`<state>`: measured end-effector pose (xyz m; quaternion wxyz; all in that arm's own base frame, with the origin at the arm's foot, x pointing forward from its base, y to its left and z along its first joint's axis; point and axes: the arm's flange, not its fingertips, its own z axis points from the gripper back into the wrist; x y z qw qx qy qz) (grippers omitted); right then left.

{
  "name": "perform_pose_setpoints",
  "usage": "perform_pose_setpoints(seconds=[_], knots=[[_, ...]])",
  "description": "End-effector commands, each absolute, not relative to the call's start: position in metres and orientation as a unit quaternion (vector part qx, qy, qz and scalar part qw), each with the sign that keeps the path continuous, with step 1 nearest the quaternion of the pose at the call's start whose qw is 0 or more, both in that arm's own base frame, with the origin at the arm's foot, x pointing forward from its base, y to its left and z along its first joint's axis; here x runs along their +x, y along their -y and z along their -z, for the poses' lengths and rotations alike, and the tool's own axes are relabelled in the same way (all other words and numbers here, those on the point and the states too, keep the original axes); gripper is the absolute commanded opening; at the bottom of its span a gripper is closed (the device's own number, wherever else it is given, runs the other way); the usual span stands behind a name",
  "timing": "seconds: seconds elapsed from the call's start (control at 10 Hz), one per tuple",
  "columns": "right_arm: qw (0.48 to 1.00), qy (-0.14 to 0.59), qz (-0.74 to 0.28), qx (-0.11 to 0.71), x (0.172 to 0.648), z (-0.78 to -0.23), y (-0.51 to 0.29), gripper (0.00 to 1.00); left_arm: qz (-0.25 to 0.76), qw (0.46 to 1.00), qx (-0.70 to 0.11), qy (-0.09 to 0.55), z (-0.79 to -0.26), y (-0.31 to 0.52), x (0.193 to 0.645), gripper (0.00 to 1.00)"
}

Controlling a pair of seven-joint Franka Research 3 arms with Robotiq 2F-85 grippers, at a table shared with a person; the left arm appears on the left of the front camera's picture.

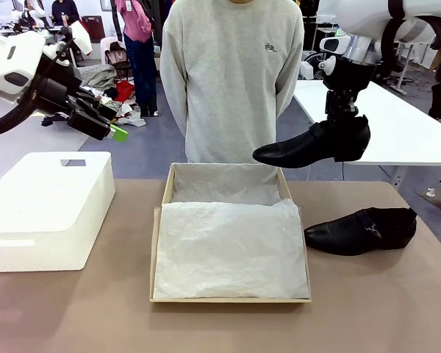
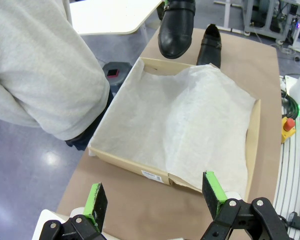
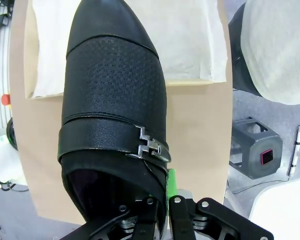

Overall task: Pack the shoes into the box.
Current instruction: Place one shoe of the Shoes into the Shoes Box.

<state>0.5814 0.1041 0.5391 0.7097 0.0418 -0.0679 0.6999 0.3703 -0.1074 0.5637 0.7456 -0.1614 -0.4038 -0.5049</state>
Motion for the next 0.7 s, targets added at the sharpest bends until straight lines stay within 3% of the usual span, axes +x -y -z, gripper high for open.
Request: perform_pose_setpoints(seconds=[0.0,0.6], knots=[[0.716,0.083,-0.692,0.042,0.582,-0.541,-0.11,0.0,0.511,0.737,-0.17,0.409,-0.563,0.106,0.372,1.0],[0.762,0.083,-0.641,0.03,0.609,-0.536,-0.191,0.0,0.511,0.737,-0.17,0.409,-0.563,0.106,0.372,1.0]])
